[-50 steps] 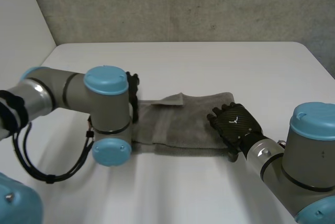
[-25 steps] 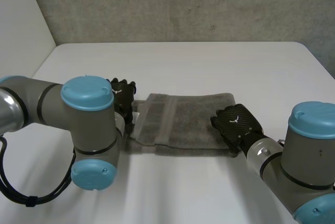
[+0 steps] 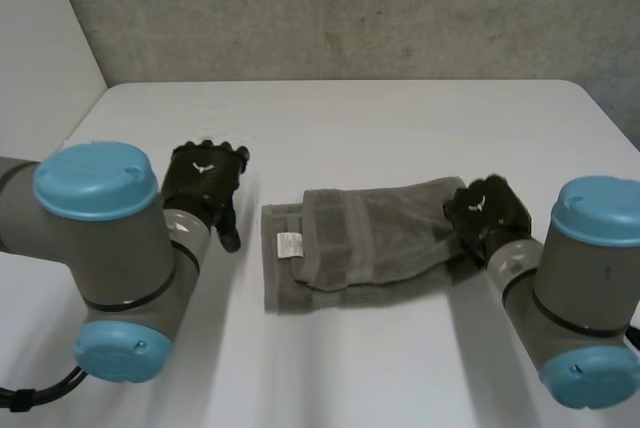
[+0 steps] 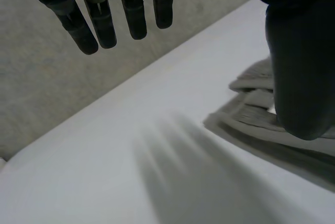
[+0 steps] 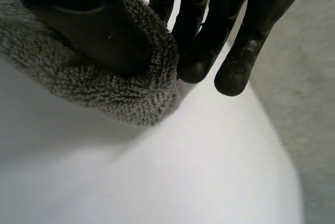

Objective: Fold the towel.

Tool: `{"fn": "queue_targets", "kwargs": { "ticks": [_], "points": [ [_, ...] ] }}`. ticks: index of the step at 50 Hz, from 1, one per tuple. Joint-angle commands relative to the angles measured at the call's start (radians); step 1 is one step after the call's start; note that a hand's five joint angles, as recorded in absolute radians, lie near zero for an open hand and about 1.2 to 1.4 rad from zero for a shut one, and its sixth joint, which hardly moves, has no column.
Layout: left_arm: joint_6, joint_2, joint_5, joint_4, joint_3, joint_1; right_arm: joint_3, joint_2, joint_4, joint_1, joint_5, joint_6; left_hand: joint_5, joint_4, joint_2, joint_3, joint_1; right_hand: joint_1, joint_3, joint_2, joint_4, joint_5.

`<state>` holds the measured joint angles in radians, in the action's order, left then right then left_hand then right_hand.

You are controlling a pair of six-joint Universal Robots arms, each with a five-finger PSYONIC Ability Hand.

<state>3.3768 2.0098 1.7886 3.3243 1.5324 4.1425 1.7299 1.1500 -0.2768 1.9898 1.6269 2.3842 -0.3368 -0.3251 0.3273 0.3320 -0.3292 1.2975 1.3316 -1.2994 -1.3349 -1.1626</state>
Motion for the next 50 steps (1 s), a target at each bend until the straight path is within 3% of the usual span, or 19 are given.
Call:
{"fn": "queue_targets", "kwargs": {
  "ticks": [1,3,6,8,11,15,16,17,18,19,24,25,30,35,44,50],
  "points": [
    [-0.016,-0.086,0.003,0.02,0.005,0.07,-0.158,-0.021,-0.01,0.195,-0.007,-0.22,0.262,0.076,-0.078,-0.083,0.08,0.099,0.065,-0.097,-0.061,-0.059],
    [-0.03,-0.1,0.005,0.027,0.005,0.085,-0.242,-0.093,-0.047,0.317,-0.051,-0.275,0.268,0.082,-0.084,-0.089,0.086,0.099,0.065,-0.097,-0.061,-0.059],
    [-0.072,-0.124,0.003,0.04,0.005,0.116,-0.274,-0.131,-0.061,0.362,-0.084,-0.298,0.271,0.085,-0.087,-0.092,0.089,0.099,0.065,-0.097,-0.061,-0.059],
    [-0.096,-0.131,0.003,0.04,0.003,0.133,-0.318,-0.2,-0.076,0.429,-0.168,-0.338,0.271,0.085,-0.087,-0.092,0.089,0.099,0.065,-0.097,-0.061,-0.059],
    [-0.137,-0.14,0.0,0.04,0.003,0.172,-0.343,-0.251,-0.061,0.457,-0.235,-0.356,0.271,0.085,-0.087,-0.092,0.089,0.099,0.065,-0.097,-0.061,-0.059],
    [-0.155,-0.141,-0.002,0.04,0.006,0.199,-0.343,-0.268,-0.062,0.471,-0.257,-0.358,0.271,0.085,-0.087,-0.092,0.089,0.099,0.065,-0.097,-0.061,-0.059],
    [-0.155,-0.141,-0.002,0.04,0.006,0.199,-0.336,-0.269,-0.064,0.472,-0.249,-0.346,0.271,0.085,-0.087,-0.092,0.089,-0.272,-0.306,0.274,0.31,0.312],
    [-0.155,-0.14,-0.003,0.04,0.008,0.197,-0.335,-0.27,-0.064,0.472,-0.249,-0.346,0.271,0.085,-0.087,-0.092,0.089,-0.276,-0.31,0.278,0.313,0.316],
    [-0.155,-0.14,-0.003,0.04,0.008,0.197,-0.323,-0.265,-0.071,0.465,-0.245,-0.332,0.271,0.085,-0.087,-0.092,0.089,-0.715,-0.749,0.717,0.752,0.754],
    [-0.155,-0.14,-0.005,0.04,0.009,0.197,-0.305,-0.259,-0.076,0.455,-0.237,-0.312,0.271,0.085,-0.087,-0.092,0.089,-0.926,-0.96,0.928,0.963,0.965],
    [-0.157,-0.137,-0.041,0.04,0.009,0.188,-0.257,-0.141,-0.079,0.434,-0.213,-0.144,0.271,0.085,-0.087,-0.092,0.089,-1.123,-1.157,1.125,1.16,1.163],
    [-0.157,-0.137,-0.06,0.04,0.008,0.188,-0.257,-0.141,-0.079,0.434,-0.213,-0.143,0.271,0.085,-0.087,-0.092,0.089,-1.123,-1.157,1.125,1.16,1.163],
    [-0.16,-0.131,-0.115,0.04,-0.001,0.179,-0.207,0.016,-0.059,0.289,-0.205,0.22,0.266,0.079,-0.082,-0.086,0.083,-1.123,-1.157,1.125,1.16,1.163],
    [-0.16,-0.12,-0.14,0.041,-0.026,0.136,-0.188,0.085,-0.01,0.222,-0.211,0.416,0.26,0.073,-0.076,-0.08,0.078,-1.123,-1.157,1.125,1.16,1.163],
    [-0.159,0.01,-0.138,0.031,-0.142,0.039,-0.216,0.08,0.148,0.095,-0.219,0.503,0.248,0.062,-0.064,-0.069,0.066,-1.123,-1.157,1.125,1.16,1.163],
    [-0.16,0.108,-0.14,0.026,-0.195,-0.027,-0.27,-0.036,0.194,0.081,-0.214,0.558,0.248,0.062,-0.064,-0.069,0.066,-1.123,-1.157,1.125,1.16,1.163]
  ]
}}
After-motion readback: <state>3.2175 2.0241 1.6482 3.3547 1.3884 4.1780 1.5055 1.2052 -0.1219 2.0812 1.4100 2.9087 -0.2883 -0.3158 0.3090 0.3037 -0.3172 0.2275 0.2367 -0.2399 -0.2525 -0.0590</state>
